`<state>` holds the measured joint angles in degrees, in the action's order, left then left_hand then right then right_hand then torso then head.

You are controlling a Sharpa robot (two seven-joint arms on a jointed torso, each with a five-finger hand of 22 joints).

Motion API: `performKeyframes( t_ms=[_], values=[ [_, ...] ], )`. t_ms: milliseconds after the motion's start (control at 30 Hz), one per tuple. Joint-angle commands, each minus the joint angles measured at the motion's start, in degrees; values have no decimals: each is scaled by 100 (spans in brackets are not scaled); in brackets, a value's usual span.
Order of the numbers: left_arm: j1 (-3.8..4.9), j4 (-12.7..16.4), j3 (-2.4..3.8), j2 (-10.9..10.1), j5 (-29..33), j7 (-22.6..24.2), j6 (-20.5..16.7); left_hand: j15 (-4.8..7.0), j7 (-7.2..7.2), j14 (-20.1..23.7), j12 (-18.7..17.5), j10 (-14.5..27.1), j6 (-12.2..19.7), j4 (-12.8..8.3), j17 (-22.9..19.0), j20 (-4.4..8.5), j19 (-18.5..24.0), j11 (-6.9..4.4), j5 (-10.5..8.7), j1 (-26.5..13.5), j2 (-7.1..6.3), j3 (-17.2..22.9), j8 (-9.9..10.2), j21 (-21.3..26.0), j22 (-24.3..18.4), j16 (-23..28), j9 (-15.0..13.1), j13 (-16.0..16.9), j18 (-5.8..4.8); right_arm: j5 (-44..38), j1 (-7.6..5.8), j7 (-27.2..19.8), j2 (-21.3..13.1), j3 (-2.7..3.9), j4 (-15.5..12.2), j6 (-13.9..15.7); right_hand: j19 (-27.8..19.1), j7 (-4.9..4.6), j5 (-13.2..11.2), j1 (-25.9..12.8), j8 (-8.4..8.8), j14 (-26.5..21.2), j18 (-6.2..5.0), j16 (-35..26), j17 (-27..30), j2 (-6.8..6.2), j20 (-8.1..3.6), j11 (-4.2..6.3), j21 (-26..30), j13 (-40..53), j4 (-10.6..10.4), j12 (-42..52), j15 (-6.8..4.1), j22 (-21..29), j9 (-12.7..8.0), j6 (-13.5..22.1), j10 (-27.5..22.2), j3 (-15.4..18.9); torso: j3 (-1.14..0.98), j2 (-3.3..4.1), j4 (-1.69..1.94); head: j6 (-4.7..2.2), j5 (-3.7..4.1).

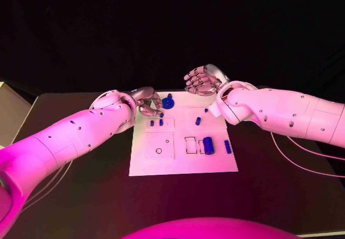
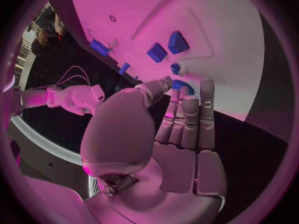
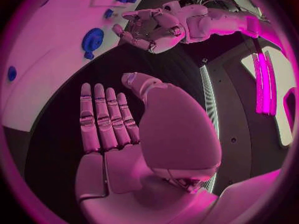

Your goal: Assemble the parts on the task board

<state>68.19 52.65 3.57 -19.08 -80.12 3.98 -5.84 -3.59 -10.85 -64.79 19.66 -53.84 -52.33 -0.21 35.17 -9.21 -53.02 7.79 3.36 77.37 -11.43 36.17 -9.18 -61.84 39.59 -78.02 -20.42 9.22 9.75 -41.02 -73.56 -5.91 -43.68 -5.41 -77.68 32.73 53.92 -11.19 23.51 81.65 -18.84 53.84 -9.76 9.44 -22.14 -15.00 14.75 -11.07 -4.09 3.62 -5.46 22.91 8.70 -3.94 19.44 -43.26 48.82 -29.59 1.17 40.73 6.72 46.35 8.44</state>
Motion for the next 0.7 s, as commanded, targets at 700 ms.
performKeyframes(
  t_ms=[700],
  values=[
    [6, -451, -2, 373, -134, -262, 527, 49, 69, -34, 147, -114, -81, -31, 61, 49, 9, -72, -14, 101, -84, -101, -68, 72, -50, -78, -36, 33, 91, -8, 1, -65, 48, 4, -38, -61, -7, -290, 30, -68, 18, 46, -77, -35, 12, -7, 33, 8, 11, 1, 0, -38, 8, 7, -11, -41, 40, -42, 1, 8, -7, -48, -1]
  ],
)
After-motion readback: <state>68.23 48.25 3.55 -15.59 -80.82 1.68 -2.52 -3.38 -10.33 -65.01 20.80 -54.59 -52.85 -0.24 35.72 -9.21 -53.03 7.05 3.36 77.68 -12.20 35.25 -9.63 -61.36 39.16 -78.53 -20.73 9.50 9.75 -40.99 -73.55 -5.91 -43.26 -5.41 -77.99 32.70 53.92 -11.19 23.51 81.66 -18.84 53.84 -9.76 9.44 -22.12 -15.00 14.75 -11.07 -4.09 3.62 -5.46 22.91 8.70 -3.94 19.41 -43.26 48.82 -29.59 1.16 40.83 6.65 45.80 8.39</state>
